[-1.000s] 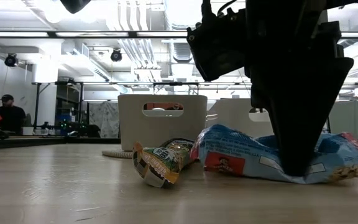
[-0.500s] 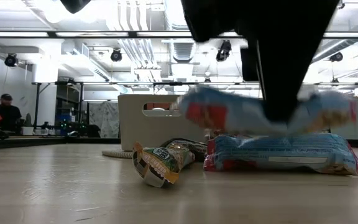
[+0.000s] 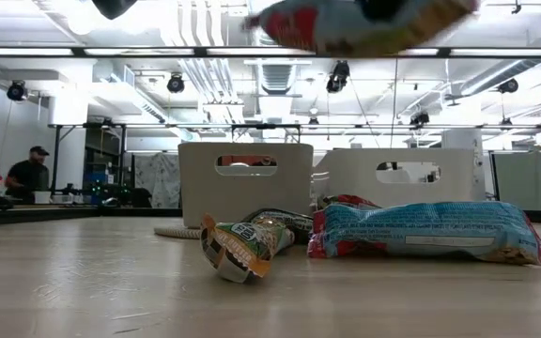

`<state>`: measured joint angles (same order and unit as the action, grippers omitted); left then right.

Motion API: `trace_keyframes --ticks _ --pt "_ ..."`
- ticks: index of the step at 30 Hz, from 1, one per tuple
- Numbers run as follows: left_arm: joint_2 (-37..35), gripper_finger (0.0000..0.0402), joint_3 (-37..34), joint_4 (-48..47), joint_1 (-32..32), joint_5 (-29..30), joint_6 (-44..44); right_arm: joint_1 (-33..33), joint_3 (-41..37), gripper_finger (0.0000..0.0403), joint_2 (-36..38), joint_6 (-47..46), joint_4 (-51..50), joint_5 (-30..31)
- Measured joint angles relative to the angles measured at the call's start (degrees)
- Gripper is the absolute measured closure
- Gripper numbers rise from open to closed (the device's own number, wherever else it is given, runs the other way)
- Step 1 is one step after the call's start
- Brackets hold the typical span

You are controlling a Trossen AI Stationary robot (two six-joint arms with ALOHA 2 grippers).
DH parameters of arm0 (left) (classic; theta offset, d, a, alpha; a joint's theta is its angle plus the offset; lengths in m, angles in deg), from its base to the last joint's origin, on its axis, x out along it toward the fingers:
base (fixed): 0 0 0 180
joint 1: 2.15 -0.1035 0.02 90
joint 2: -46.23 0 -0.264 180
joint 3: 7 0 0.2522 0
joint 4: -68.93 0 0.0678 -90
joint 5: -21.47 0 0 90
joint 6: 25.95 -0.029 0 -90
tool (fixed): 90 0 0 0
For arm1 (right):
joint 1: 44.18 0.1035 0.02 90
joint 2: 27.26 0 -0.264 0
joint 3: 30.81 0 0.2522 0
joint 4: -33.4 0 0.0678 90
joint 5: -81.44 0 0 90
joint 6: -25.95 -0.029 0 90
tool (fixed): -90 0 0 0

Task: Pick and place Granola Bars by type
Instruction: Put the red granola bar into the gray bin

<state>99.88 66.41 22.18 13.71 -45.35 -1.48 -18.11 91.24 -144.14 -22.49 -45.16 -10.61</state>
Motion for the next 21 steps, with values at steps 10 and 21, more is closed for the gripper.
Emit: trace_keyframes --ticks 10,21 --pt "-0.02 0.0402 0.00 0.41 0.00 0.00 -0.48 -7.10 8.83 0.0385 2.51 2.93 -5.81 3.84" --pt "-0.26 0.0402 0.00 0.41 0.02 0.00 -0.52 -15.97 9.91 0.0385 4.05 6.84 -4.87 3.83"
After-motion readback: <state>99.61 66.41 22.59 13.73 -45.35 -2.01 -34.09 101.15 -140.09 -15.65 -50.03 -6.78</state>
